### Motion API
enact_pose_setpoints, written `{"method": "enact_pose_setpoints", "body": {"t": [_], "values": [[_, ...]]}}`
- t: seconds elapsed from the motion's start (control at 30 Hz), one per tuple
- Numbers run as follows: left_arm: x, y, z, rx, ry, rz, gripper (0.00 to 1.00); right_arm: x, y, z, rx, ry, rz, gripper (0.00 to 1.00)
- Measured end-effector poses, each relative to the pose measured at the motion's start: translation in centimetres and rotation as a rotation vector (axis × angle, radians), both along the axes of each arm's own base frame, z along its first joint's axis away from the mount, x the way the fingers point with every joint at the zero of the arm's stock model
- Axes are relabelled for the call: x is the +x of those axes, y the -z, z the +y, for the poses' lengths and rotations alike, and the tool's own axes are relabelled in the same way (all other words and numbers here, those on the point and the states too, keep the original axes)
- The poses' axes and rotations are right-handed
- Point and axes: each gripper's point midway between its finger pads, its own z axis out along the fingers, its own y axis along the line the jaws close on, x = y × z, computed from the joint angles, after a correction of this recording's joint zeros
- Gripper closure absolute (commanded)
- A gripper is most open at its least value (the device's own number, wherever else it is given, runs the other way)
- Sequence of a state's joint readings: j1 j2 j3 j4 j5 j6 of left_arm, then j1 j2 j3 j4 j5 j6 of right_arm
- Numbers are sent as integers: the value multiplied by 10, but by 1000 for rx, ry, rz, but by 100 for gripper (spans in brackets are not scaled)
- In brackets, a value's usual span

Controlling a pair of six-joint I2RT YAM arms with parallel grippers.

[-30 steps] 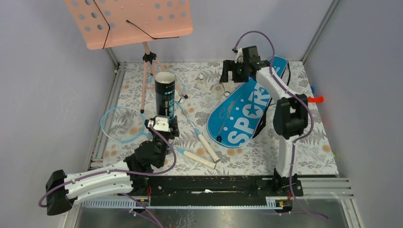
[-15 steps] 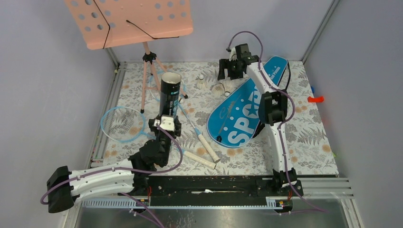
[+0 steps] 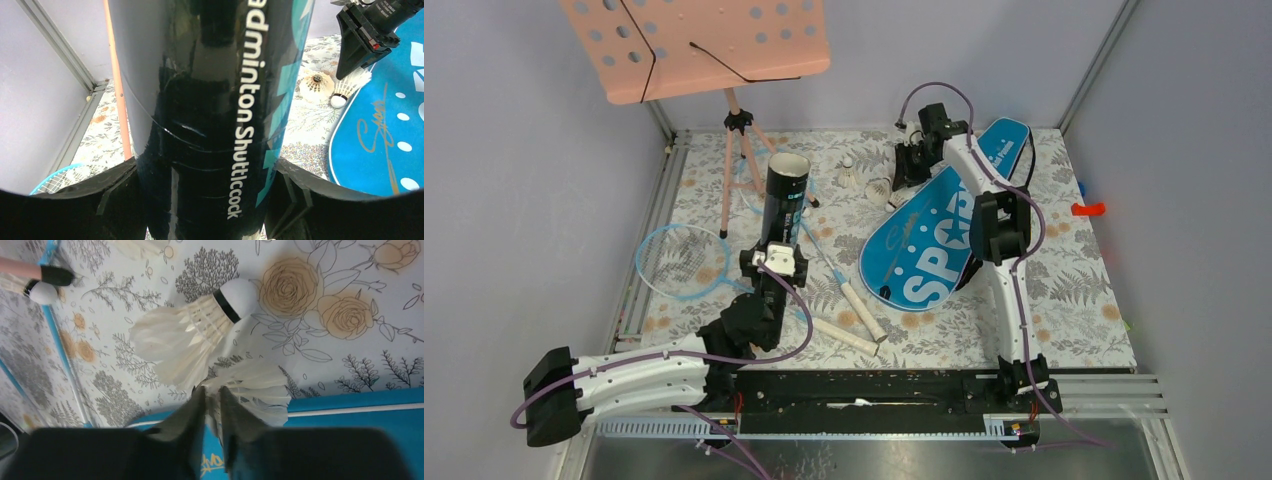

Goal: Pack up the badminton gear

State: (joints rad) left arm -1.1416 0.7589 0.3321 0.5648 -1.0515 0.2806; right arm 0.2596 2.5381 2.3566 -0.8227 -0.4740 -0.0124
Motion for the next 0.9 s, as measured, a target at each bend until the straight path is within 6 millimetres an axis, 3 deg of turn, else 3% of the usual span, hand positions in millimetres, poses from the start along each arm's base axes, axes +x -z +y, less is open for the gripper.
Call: {"method": "enact_pose_setpoints", "body": {"t": [0.1,0.23,0.4,0.53,0.67,0.77,0.9], "values": [[0,0,0,-1,0,0,87,-9,0,-2,-6,0,26,99],[0,0,-1,-3,11,1,87,-27,-16,-6,1,5,40,100],[-2,8,-18,42,108,18,88,-71,-73,-17,25,38,-23,100],[-4,21,-43,126,230,45,90,-128,-137,-31,100,86,-195,100],[-10,46,-70,273,377,101,90,-197,-199,-47,219,127,-419,100],[-15,62,-84,360,467,139,91,-241,-224,-54,301,140,-529,100],[-23,76,-97,435,566,181,91,-286,-235,-62,379,157,-600,100]]}}
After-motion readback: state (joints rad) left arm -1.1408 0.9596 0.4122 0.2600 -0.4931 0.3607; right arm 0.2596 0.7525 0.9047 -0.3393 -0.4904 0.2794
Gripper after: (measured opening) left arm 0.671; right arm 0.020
